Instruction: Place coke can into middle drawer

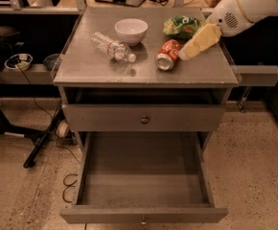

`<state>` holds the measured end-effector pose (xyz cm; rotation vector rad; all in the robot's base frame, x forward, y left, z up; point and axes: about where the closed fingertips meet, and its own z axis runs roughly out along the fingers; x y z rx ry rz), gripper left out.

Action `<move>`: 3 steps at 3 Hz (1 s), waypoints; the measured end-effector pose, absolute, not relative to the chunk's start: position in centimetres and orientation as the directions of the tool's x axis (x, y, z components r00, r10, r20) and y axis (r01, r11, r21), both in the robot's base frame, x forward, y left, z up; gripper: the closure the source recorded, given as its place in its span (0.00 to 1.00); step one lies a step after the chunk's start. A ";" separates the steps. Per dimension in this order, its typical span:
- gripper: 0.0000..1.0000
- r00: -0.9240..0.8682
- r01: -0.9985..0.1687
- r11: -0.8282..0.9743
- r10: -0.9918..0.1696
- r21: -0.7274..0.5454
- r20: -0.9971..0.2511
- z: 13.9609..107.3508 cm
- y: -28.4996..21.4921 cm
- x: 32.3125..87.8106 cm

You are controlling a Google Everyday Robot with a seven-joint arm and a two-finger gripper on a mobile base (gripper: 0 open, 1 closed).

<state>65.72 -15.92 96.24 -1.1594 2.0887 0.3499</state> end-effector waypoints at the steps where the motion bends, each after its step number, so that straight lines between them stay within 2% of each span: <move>1: 0.00 -0.338 -0.826 0.554 -0.634 -0.105 -0.696 96.2 -15.9 65.7; 3: 0.00 -0.375 -0.796 0.602 -0.577 -0.068 -0.726 94.9 -16.3 66.4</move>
Offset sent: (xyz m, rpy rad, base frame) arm -0.0002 -0.0048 -0.0017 0.0382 -0.0041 -0.0193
